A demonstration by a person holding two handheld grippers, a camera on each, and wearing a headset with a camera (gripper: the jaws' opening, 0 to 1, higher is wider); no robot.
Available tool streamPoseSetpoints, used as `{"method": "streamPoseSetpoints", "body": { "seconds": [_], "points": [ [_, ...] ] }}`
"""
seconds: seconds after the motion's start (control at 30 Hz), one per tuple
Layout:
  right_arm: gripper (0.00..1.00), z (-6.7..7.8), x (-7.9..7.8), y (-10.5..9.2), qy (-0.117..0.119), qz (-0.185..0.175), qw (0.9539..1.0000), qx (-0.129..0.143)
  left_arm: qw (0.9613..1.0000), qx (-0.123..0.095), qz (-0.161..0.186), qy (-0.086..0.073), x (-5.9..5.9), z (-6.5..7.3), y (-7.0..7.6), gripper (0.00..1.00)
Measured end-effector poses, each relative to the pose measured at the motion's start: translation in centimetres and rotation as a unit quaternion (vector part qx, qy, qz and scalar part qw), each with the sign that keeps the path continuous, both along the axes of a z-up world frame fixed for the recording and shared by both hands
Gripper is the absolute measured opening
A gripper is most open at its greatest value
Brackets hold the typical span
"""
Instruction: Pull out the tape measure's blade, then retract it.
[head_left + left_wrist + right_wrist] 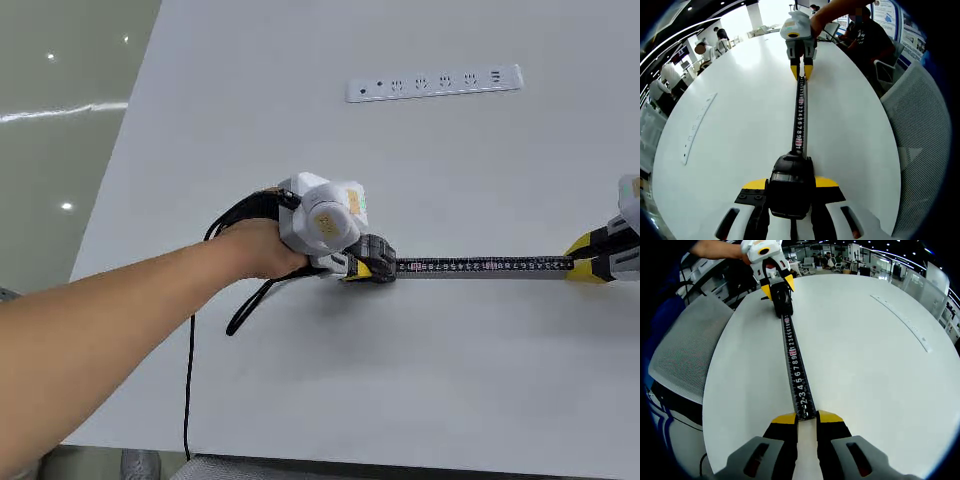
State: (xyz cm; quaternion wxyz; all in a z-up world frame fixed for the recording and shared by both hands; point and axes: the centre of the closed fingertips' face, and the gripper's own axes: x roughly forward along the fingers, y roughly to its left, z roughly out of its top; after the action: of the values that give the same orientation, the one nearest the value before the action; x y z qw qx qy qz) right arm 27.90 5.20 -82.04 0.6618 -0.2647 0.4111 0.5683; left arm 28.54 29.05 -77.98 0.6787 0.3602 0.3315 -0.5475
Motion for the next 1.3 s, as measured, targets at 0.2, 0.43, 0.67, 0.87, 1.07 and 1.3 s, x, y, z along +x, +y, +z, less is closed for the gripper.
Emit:
{"method": "streamPoseSetpoints", "body": {
  "seconds": [0.2,0.43,0.67,0.87,1.07,1.3],
  "points": [
    [0.09,0.01,0.05,-0.03,0.000,-0.005,1.0000,0.003,1.0000,-0.001,-0.001,0.000,0.02,-0.01,0.00,0.28],
    [0.10,0.06,-0.08,0.22,-0.008,0.007,0.9999,0.000,1.0000,0.000,-0.002,-0.004,0.04,-0.05,-0.15,0.28],
    [0.11,0.11,-0.29,0.22,-0.018,0.018,0.9997,-0.005,1.0000,-0.003,-0.001,0.001,0.02,-0.03,-0.24,0.29],
    [0.12,0.13,-0.42,0.15,-0.028,0.030,0.9991,-0.007,1.0000,-0.005,0.001,-0.004,0.02,-0.01,-0.26,0.30],
    [0.12,0.14,-0.53,0.02,-0.041,0.040,0.9982,-0.014,0.9999,-0.006,0.006,-0.007,0.01,0.03,-0.26,0.30],
    [0.13,0.13,-0.50,-0.12,-0.043,0.034,0.9984,-0.017,0.9998,-0.007,0.016,-0.013,-0.03,0.07,-0.13,0.31]
  ]
}}
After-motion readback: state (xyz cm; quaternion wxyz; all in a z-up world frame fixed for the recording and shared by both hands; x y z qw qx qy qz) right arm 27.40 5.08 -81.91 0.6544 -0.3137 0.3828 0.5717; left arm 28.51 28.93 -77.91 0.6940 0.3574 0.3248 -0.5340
